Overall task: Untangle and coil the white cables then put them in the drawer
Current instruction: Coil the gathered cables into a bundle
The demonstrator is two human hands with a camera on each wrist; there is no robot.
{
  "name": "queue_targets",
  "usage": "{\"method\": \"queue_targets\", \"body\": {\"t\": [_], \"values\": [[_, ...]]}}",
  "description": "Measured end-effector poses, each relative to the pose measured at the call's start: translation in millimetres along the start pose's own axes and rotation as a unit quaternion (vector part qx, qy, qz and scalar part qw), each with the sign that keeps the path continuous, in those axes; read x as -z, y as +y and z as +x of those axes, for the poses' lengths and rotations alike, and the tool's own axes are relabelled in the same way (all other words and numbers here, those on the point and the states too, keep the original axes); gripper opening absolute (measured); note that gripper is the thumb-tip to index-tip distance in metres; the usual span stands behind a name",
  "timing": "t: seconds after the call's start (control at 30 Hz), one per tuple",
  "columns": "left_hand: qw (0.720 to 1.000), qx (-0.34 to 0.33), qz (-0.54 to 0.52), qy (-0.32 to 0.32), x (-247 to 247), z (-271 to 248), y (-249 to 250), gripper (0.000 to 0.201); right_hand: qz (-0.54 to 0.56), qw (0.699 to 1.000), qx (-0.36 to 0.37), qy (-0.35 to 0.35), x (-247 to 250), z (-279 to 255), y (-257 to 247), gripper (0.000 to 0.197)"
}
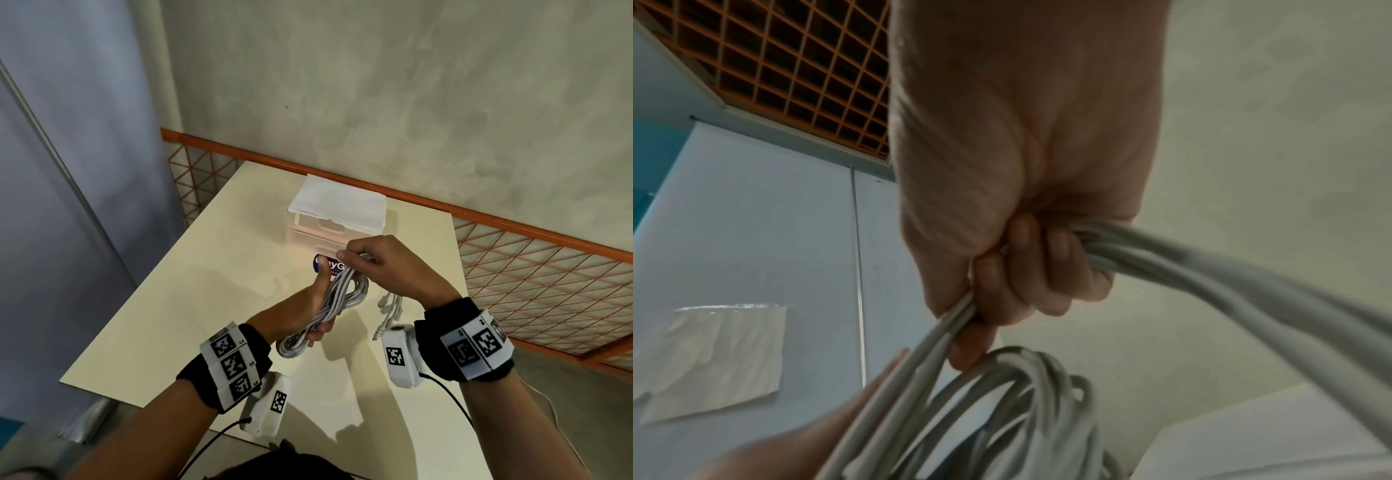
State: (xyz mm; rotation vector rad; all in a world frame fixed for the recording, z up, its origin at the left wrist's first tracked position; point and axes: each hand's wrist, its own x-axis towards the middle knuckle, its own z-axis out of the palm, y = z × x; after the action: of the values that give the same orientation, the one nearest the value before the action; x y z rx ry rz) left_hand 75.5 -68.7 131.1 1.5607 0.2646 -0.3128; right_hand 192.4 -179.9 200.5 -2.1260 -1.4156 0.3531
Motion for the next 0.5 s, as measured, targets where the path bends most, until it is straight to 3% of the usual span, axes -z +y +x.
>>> {"method": "queue_targets", "body": {"t": [0.1,0.27,0.33,0.5], "values": [[1.000,0.018,0.000,-0.001,-0.1,1.7,-0.3,0.076,0.000,1.000,0.002,-0.006,-1.6,-0.2,-1.3,0.036],[1.000,0.002,-0.013,0.010,1.2,4.2,-10.4,0.038,0.028,0.999,0.028,-0.013,-6.2,-0.1,-10.4,0.040],[0.999,-0.011,-0.039,-0.022,-0.4,4.7,-15.5,0.033,0.026,0.999,0.023,-0.009,-8.9,2.3,-8.4,0.041],[0.996,-0.007,-0.084,-0.035,-7.8,1.9,-9.4,0.084,0.049,0.999,-0.013,0.007,-12.7,0.0,8.3,0.037]]}}
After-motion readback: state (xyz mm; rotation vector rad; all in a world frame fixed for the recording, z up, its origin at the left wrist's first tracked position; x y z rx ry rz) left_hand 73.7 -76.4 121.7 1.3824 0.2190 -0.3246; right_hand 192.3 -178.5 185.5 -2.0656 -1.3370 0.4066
